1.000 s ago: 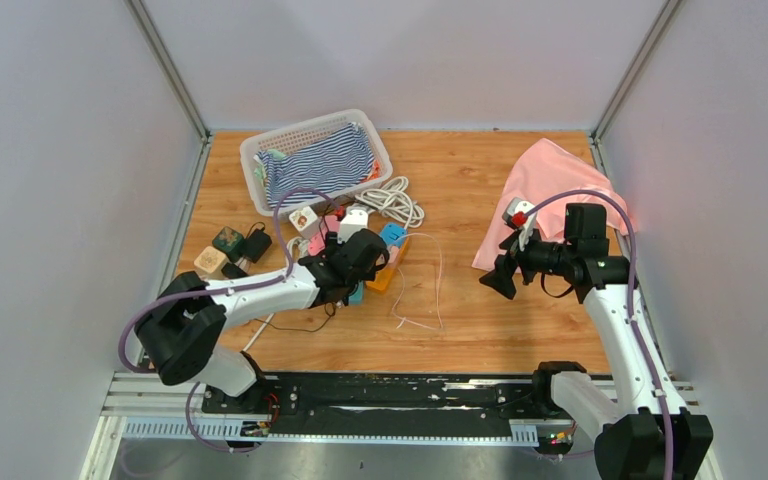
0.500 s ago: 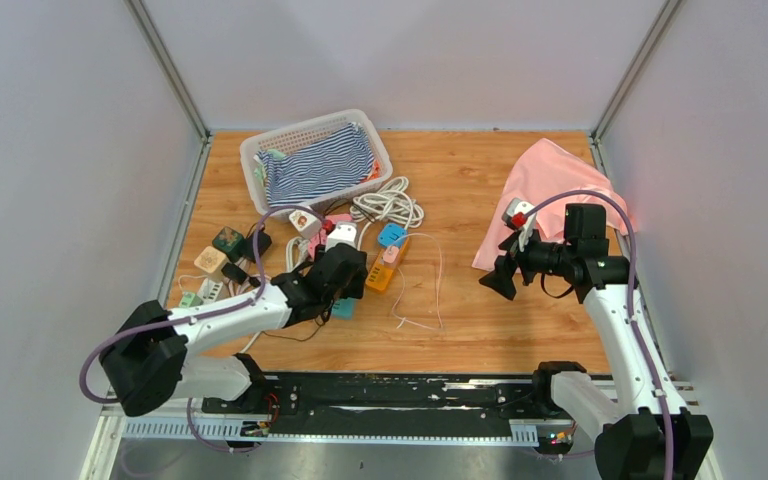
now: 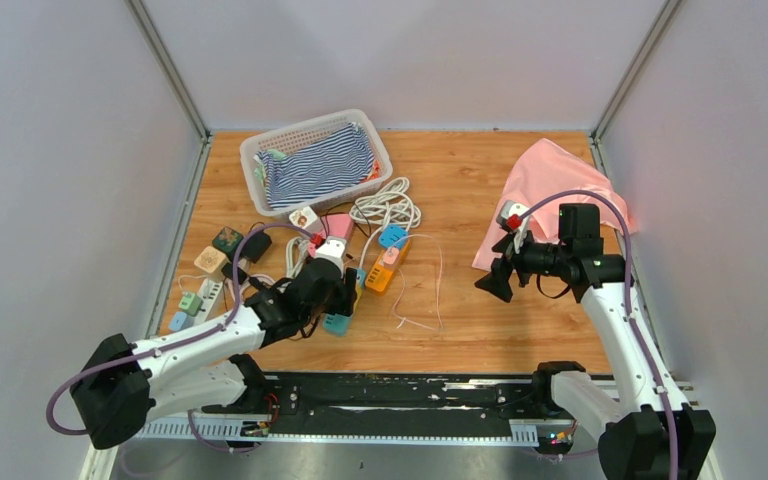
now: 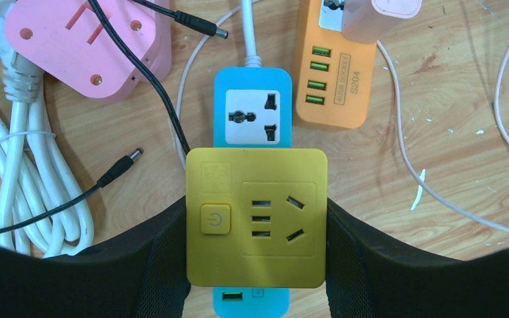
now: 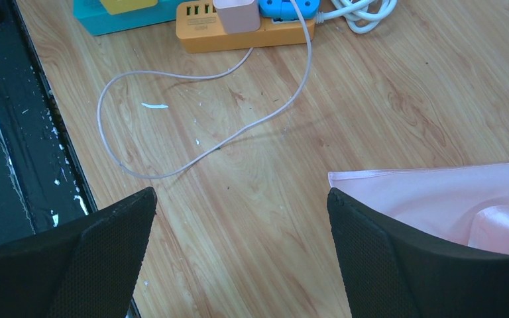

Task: Pull the plug off the socket
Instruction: Move the socket to the center of the board, then pick up the socket from the center of the board.

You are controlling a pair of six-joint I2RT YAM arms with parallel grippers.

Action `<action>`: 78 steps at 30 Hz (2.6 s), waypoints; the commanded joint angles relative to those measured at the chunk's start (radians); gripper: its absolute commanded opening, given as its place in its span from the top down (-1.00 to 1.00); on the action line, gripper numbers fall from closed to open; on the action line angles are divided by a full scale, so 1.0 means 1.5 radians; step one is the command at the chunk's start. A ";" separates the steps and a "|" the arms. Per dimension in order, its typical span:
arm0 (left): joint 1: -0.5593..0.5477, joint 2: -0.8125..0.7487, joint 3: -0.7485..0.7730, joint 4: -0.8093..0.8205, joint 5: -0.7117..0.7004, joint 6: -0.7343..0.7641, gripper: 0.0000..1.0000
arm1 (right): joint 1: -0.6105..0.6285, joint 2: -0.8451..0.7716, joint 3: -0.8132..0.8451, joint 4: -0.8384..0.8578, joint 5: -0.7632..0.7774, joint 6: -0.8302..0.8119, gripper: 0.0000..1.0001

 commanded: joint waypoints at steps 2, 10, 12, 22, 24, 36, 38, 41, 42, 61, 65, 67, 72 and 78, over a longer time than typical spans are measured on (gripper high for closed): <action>-0.001 0.010 -0.007 -0.029 0.049 0.017 0.85 | 0.012 -0.001 -0.008 -0.018 -0.019 -0.008 -1.00; -0.035 0.058 0.001 -0.049 0.044 0.016 0.80 | 0.011 0.002 -0.008 -0.019 -0.025 -0.007 -1.00; -0.045 0.060 -0.001 -0.052 0.034 0.011 0.65 | 0.014 0.005 -0.008 -0.019 -0.025 -0.007 -1.00; -0.045 0.024 0.003 -0.065 0.019 0.002 -0.68 | 0.021 0.011 -0.008 -0.020 -0.024 -0.007 -1.00; -0.045 0.005 0.004 -0.070 0.020 0.002 -0.85 | 0.021 0.011 -0.008 -0.020 -0.024 -0.007 -1.00; -0.045 -0.198 -0.069 -0.074 0.075 -0.013 -1.00 | 0.021 0.007 -0.008 -0.021 -0.023 -0.009 -1.00; -0.046 -0.247 -0.100 -0.058 0.074 -0.032 -1.00 | 0.021 0.005 -0.008 -0.020 -0.023 -0.009 -1.00; -0.046 -0.303 -0.143 -0.044 0.064 -0.065 -1.00 | 0.021 0.007 -0.009 -0.021 -0.023 -0.010 -1.00; -0.046 -0.316 -0.154 -0.045 0.057 -0.075 -1.00 | 0.021 0.008 -0.009 -0.021 -0.023 -0.010 -1.00; -0.062 -0.136 -0.171 0.051 -0.008 -0.100 -0.67 | 0.021 0.011 -0.009 -0.021 -0.016 -0.012 -1.00; -0.078 -0.109 -0.162 0.054 -0.042 -0.105 -0.67 | 0.021 0.012 -0.009 -0.021 -0.016 -0.012 -1.00; -0.086 -0.096 -0.156 0.054 -0.056 -0.108 -0.64 | 0.022 0.012 -0.009 -0.021 -0.016 -0.012 -1.00; -0.117 -0.052 -0.131 0.025 -0.114 -0.126 -0.53 | 0.022 0.012 -0.009 -0.022 -0.016 -0.013 -1.00; -0.150 0.006 -0.113 0.016 -0.167 -0.144 -0.46 | 0.021 0.012 -0.009 -0.022 -0.014 -0.013 -1.00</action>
